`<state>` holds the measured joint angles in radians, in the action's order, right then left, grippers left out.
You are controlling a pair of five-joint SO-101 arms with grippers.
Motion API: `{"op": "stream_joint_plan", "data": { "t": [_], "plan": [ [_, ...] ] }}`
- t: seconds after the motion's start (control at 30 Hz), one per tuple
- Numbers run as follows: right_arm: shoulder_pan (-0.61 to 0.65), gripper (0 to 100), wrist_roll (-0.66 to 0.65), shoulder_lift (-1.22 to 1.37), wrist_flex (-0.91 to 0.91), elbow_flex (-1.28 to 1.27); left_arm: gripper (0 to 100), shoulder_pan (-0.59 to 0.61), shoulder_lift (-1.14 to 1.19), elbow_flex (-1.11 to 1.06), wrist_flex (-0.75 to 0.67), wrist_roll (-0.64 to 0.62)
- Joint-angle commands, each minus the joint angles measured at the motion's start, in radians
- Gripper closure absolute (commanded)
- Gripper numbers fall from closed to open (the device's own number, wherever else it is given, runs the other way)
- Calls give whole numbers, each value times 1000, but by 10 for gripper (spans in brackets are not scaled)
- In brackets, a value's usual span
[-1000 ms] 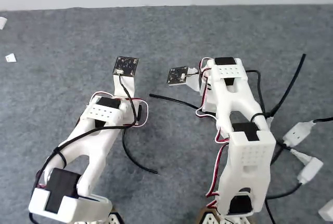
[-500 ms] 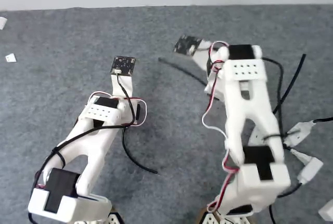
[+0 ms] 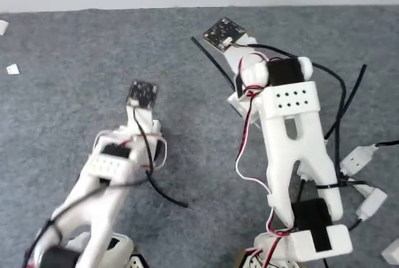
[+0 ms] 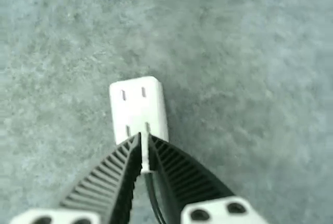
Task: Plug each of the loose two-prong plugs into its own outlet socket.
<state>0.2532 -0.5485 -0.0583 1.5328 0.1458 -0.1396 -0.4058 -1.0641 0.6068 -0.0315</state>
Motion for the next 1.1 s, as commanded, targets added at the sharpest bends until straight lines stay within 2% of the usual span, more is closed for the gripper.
{"op": "stream_joint_plan", "data": {
  "t": [0.0, 0.1, 0.2, 0.4, 0.53, 0.73, 0.9, 1.07],
  "plan": [
    [36, 990, 38, -87, 8, 32, 863, -34, -261, -125, -34, 35],
    [88, 990, 63, -150, 28, 37, 791, -31, -316, -150, -18, 34],
    [177, 990, 94, -243, 39, 32, 804, 11, -296, -102, 51, 34],
    [394, 990, 117, -360, 101, 32, 823, 35, -20, 79, 146, 40],
    [467, 990, 184, -351, 110, -8, 823, 35, 138, 188, 195, 103],
    [481, 990, 190, -341, -84, -219, 823, 26, 94, 148, 201, 143],
    [433, 990, 189, -341, -226, -328, 823, -21, -91, -7, 144, 255],
    [424, 990, 189, -340, -286, -373, 823, -87, -296, -150, 132, 324]
  ]
}}
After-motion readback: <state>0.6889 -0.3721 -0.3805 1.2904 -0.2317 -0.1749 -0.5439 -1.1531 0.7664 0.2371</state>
